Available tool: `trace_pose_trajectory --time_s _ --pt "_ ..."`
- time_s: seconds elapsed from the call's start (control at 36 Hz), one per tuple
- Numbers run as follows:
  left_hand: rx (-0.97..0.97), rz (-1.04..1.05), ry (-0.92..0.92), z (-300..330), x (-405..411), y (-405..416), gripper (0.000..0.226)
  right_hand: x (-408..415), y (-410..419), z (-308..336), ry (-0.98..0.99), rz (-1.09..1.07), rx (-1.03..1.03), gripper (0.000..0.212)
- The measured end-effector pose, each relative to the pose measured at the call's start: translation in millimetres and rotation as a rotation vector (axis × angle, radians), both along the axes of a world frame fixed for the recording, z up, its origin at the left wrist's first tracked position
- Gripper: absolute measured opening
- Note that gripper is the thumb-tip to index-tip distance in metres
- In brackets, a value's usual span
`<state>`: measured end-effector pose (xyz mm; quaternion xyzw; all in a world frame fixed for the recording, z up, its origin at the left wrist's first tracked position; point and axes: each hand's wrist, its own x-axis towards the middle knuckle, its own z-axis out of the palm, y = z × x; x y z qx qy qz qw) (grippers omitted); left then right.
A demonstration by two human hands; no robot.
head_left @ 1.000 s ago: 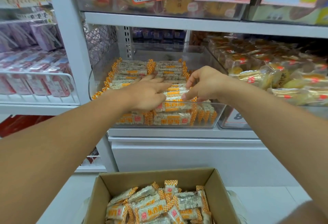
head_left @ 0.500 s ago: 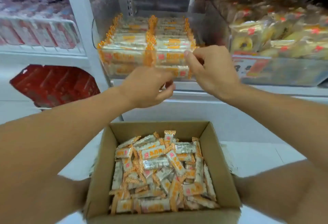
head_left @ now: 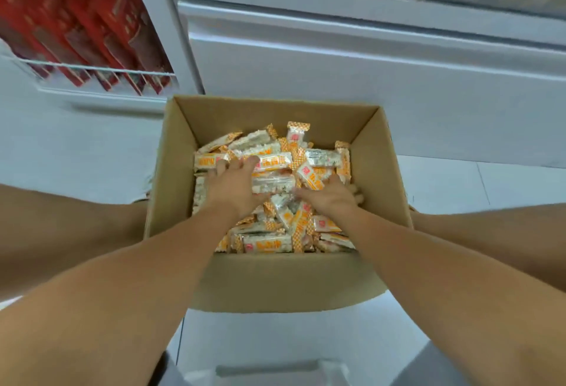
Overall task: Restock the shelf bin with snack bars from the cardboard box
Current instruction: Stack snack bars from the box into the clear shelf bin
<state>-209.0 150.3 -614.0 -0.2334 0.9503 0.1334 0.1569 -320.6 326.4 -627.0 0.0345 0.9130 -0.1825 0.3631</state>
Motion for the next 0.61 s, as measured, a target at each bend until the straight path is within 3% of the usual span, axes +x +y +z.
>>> trace_pose_trajectory --time_s 0.08,0.17,0.33,0.42,0.56,0.61 --pt "-0.111 -0.047 -0.029 -1 -13 13 0.067 -1 -14 1 0.078 0.158 0.056 0.081" --pt "-0.124 -0.144 -0.061 -1 -20 25 0.071 1 -22 8 0.138 0.195 -0.057 0.038" --pt "0.058 -0.09 0.041 -12 -20 44 0.078 12 -28 7 0.07 -0.058 -0.317 0.028" --pt "0.335 0.092 0.081 -11 -17 47 0.072 15 -25 27 -0.033 -0.249 -0.469 0.013" --pt "1.124 0.793 0.135 20 -25 32 0.025 6 -6 58 -0.275 -0.525 -0.737 0.037" --pt "1.271 0.805 0.154 45 -30 30 0.018 3 -1 79 -0.349 -0.501 -0.842 0.032"
